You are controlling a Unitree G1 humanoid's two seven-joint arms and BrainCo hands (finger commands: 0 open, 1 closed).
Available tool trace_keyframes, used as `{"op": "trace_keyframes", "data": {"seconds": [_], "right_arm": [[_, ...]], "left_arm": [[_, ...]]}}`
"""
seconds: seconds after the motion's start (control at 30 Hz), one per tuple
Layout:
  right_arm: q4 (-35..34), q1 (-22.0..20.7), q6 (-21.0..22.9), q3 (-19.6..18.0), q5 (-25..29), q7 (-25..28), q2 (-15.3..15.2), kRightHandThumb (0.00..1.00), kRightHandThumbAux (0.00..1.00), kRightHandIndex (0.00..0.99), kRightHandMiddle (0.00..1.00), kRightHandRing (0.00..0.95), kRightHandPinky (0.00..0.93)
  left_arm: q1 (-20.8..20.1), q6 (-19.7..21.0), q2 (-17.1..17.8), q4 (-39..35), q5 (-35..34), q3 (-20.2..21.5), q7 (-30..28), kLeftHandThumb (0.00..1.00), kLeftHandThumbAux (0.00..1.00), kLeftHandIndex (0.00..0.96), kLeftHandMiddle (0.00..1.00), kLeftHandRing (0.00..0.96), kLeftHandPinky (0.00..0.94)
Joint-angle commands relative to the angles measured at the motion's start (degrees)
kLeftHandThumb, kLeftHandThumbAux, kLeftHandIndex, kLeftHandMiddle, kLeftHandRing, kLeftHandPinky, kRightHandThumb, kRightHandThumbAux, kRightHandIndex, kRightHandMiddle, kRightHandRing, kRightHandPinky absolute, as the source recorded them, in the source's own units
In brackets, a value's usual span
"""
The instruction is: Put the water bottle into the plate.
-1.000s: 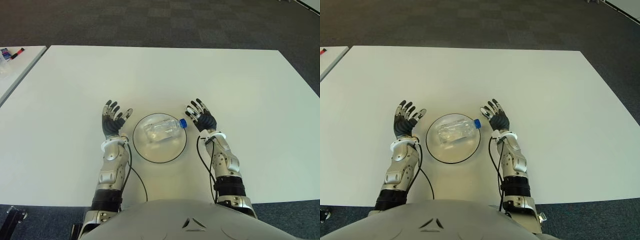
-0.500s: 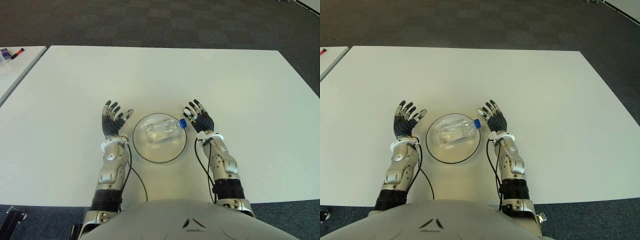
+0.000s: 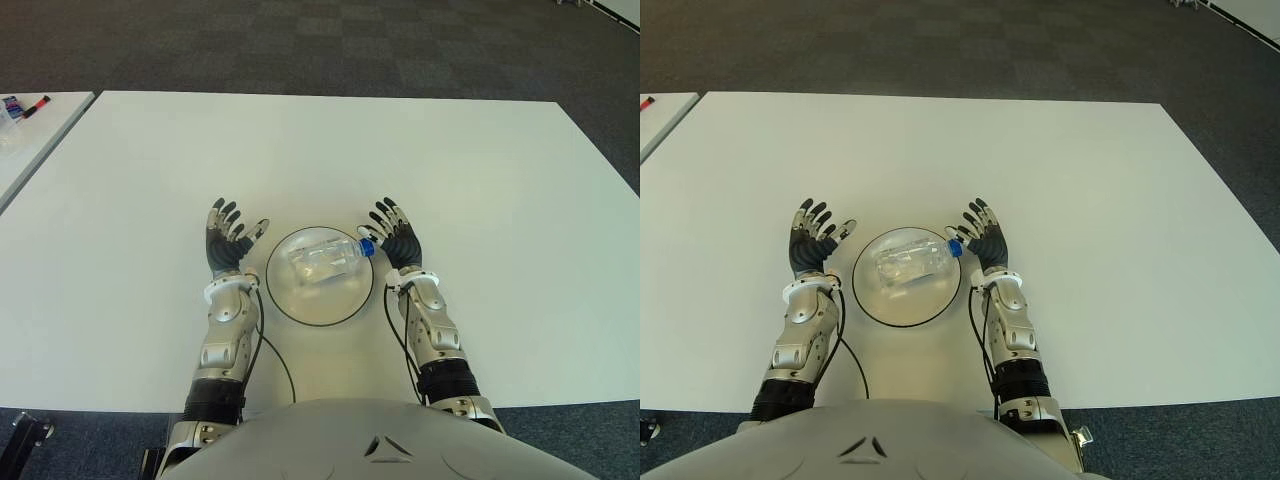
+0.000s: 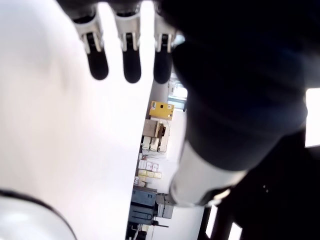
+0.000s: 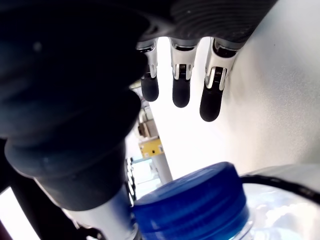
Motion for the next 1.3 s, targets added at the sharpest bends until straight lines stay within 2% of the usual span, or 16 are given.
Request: {"op": "trace_keyframes", "data": {"seconds": [0.03, 0.2, 0.4, 0.67, 0.9, 1.3], "right_arm": [[4.3, -0.6, -3.0, 1.0, -4.5, -2.1, 1.3, 0.0, 0.949, 0.081, 0.095, 0.098, 0.138], [7.1, -1.5, -6.2, 1.6, -7.6, -2.8, 0.6, 0.0, 0.916, 0.063, 0.075, 0.08, 0.123], [11.3, -2.1, -11.1, 1.9, -10.8, -3.0, -0.5, 0.0, 0.906, 0.063, 0.072, 0.077, 0.123], [14.3, -2.8, -14.5, 1.7, -12.8, -3.5, -0.5, 0.0, 0.911, 0.064, 0.075, 0.082, 0.126], [15.4, -3.2, -16.0, 1.6, -13.4, -3.9, -0.1, 0.0, 0.921, 0.065, 0.076, 0.085, 0.132], [15.9, -3.3, -17.5, 2.0, -14.9, -5.1, 0.0, 0.0, 0.937, 0.072, 0.071, 0.081, 0.128]], "left_arm": [[0.9, 1.2, -1.8, 1.5, 3.9, -1.1, 0.5, 0.028, 0.998, 0.11, 0.147, 0.135, 0.162], [1.1, 3.8, -1.4, 1.1, 6.3, -1.0, 0.2, 0.003, 0.972, 0.099, 0.121, 0.117, 0.159], [1.1, 10.4, -1.6, -0.2, 7.6, -0.7, 0.5, 0.0, 0.946, 0.101, 0.111, 0.113, 0.16], [1.0, 16.0, -1.3, -1.0, 8.7, -0.7, -0.5, 0.007, 0.928, 0.11, 0.11, 0.115, 0.16], [0.6, 18.1, -0.5, -0.1, 9.3, -0.8, -1.9, 0.0, 0.91, 0.099, 0.093, 0.099, 0.142], [0.3, 19.0, -0.1, 0.9, 10.6, -0.9, -3.0, 0.0, 0.909, 0.075, 0.066, 0.076, 0.133]]}}
